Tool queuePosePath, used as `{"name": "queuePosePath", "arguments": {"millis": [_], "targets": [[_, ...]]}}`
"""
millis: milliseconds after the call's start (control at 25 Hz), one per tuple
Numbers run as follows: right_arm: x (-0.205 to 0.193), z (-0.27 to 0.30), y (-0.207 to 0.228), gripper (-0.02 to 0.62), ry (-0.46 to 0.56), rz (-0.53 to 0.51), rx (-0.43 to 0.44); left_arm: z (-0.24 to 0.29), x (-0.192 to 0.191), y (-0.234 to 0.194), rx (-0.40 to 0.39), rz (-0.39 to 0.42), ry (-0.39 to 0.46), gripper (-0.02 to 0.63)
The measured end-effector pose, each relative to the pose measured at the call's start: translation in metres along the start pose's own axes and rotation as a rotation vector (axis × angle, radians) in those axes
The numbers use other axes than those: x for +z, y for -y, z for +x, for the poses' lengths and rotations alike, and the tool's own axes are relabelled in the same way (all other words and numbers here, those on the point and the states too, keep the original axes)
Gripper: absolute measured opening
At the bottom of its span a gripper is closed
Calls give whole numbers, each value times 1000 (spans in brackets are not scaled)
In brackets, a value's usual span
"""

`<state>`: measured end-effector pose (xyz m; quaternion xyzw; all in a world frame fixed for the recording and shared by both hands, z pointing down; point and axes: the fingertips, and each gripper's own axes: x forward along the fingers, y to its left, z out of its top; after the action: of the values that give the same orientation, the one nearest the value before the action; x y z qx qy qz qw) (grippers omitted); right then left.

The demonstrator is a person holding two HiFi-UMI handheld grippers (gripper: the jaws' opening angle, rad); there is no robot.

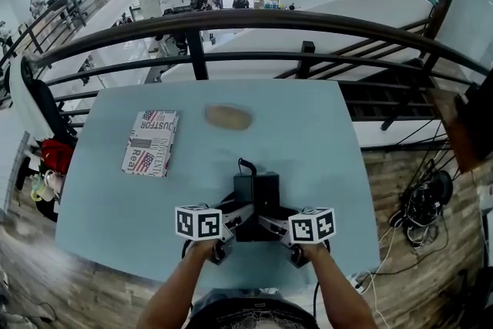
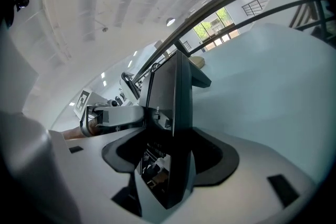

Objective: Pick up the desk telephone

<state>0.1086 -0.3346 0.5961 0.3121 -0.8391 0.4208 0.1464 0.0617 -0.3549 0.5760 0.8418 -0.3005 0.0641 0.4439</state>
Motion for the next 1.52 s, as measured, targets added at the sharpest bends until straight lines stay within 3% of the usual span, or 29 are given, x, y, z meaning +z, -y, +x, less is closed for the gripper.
{"name": "queuePosePath", "arguments": {"millis": [760, 1000, 1520], "targets": [[106, -54, -80, 267, 225, -277, 6, -55, 102, 90, -24, 242, 255, 187], [139, -78, -113, 267, 323, -356, 11, -78, 135, 129, -39, 355, 329, 187], [188, -125, -167, 267, 466, -527, -9, -114, 178, 196, -77, 515, 460, 186]]}}
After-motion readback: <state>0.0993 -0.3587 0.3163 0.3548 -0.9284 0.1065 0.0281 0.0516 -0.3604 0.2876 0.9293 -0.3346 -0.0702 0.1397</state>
